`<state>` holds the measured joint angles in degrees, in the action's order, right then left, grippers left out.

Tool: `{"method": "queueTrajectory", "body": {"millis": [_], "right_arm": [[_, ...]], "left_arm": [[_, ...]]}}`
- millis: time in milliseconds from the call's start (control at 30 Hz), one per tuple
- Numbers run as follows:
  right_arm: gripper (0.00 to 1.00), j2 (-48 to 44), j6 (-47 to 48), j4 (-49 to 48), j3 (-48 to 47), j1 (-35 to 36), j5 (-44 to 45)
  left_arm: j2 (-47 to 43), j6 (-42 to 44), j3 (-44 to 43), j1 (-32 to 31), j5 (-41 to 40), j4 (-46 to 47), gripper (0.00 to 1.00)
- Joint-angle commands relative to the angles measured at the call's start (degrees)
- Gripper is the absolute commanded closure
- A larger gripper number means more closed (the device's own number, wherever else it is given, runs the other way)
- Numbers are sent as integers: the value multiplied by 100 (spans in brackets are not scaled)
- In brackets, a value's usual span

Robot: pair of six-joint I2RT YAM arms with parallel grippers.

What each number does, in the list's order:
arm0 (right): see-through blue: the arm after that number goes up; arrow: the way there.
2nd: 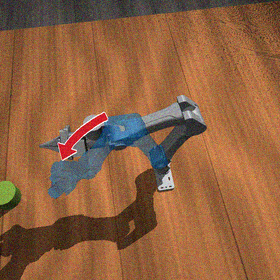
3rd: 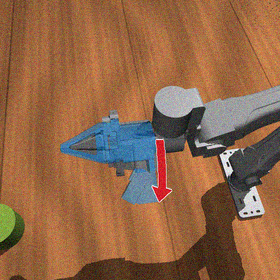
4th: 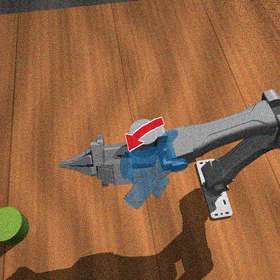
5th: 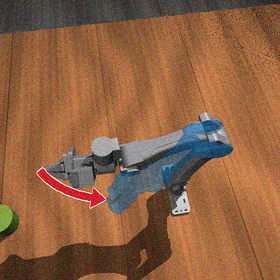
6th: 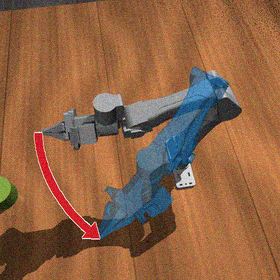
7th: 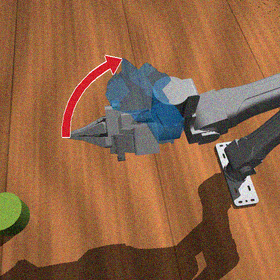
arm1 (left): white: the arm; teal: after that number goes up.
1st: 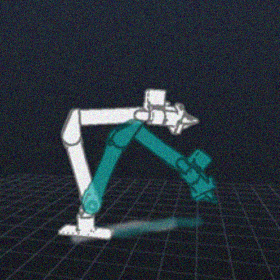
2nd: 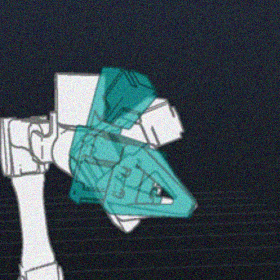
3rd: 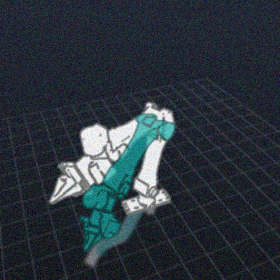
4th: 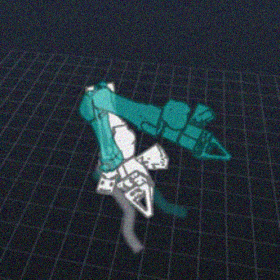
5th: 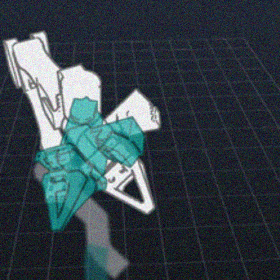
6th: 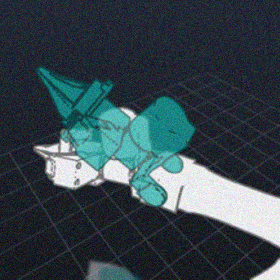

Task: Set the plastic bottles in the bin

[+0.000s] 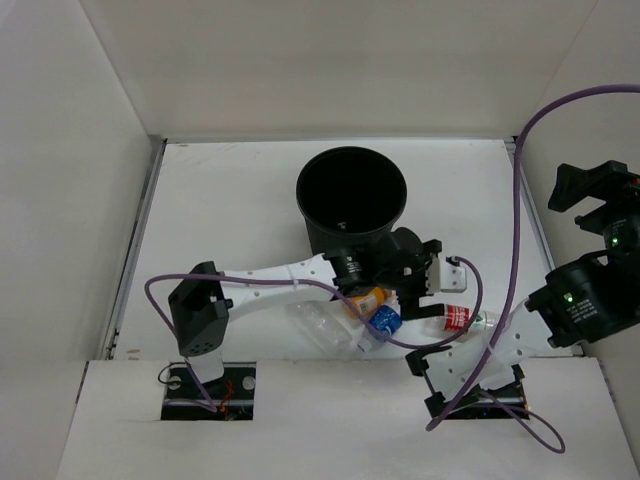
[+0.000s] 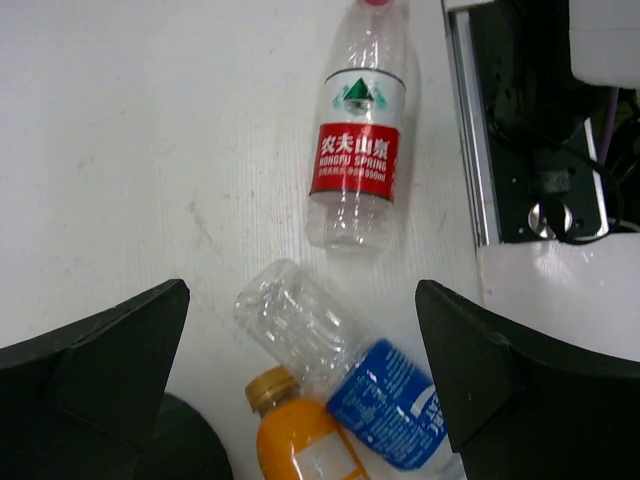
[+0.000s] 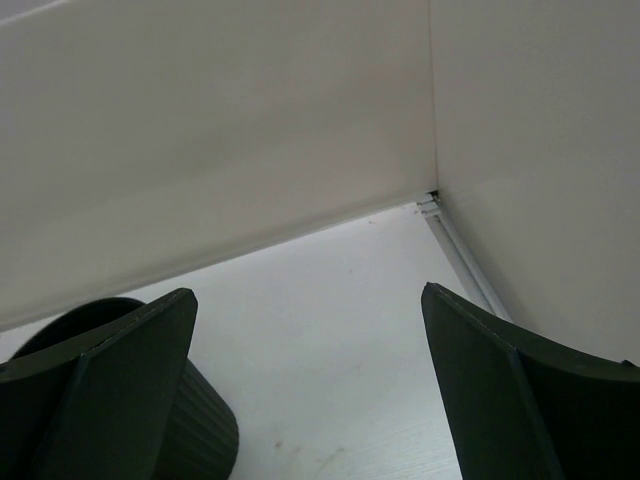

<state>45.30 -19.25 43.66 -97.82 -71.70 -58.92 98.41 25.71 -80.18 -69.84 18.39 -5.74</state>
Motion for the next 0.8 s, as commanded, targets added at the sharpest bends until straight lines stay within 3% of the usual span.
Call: {"method": "queueTrajectory", "body": {"millis": [0, 267, 567, 767], "right_arm": [[0, 32, -650, -507, -246, -50, -453], [0, -39, -2081, -1429, -273, -76, -1192], [0, 93, -3962, -3336, -9, -147, -1543], [0, 330, -4683, -4434, -70, -840, -1913]], "left_arm": [[265, 30, -480, -323, 208, 459, 0], [1249, -84, -1209, -578, 375, 776, 0], [2480, 127, -1974, -798, 779, 838, 0], [2876, 346, -2265, -842, 930, 232, 0]]}}
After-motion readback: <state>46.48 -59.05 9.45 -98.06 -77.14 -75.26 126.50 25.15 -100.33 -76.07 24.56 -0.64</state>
